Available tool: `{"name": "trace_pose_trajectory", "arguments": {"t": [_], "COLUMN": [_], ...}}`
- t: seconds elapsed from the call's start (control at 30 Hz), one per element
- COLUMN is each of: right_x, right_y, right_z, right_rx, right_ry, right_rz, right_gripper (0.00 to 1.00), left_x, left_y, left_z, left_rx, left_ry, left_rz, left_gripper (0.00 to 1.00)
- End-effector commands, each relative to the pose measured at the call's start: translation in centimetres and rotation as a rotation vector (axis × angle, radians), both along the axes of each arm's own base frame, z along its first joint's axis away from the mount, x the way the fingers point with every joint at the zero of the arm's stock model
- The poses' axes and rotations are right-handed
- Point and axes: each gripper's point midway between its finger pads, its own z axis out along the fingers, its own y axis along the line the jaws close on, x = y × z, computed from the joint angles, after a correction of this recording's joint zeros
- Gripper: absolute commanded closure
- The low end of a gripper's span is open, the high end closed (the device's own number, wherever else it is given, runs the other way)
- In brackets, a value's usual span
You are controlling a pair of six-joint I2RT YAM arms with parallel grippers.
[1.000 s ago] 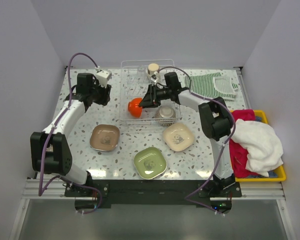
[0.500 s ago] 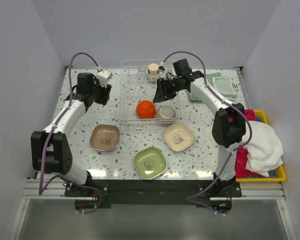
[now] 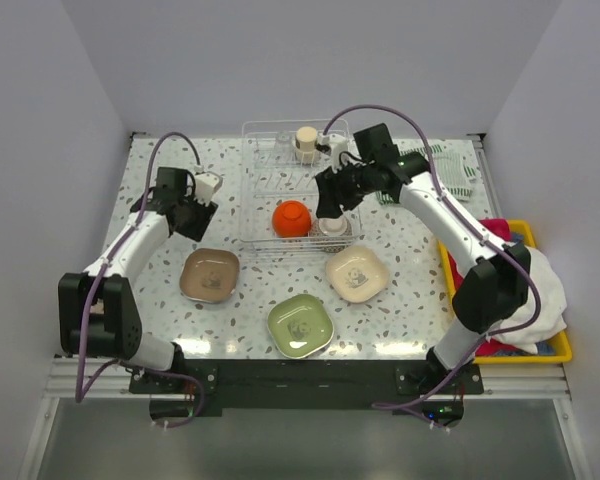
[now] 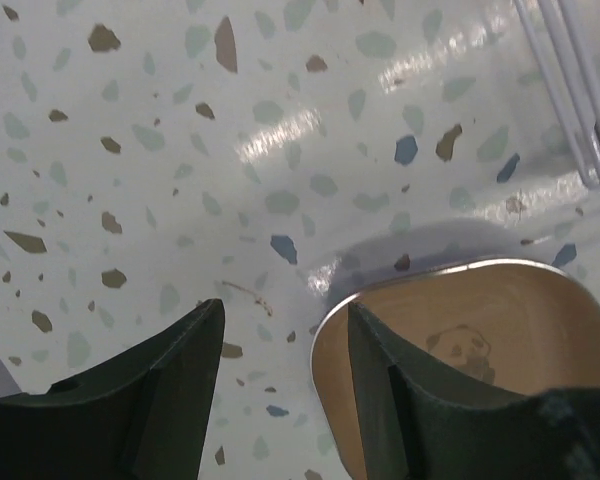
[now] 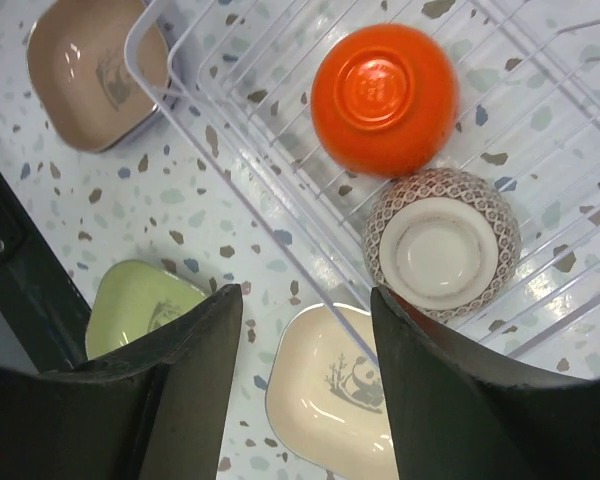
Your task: Load the mixed dishes into the dish rack
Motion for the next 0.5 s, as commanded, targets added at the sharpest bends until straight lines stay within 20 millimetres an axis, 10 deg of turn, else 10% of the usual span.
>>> {"name": "trace_pose_trajectory", "arguments": {"t": [0.0, 0.23, 0.47], "right_x": [-3.7, -9.7, -14.0], "right_y": [-0.9, -2.1, 0.1], "right_z": [0.3, -2.4, -2.8], "right_rx": [-0.038, -0.132, -0.194], "right_ry": [-0.061, -0.185, -0.249], "right_rz": [0.16, 0.384, 0.554], "right_gripper": [0.41, 0.4, 0.4], "left_x": [-3.3, -5.8, -8.5], "left_y": [1.6, 1.4, 6.6], "left_z": [0.6, 1.4, 0.8], "left_rx": [0.072, 0.068, 0.141], "left_ry": [0.023, 0.038, 0.17], "left_rz": [-0.017, -0.074, 0.052], "left_gripper": [0.43, 0.43, 0.43]}}
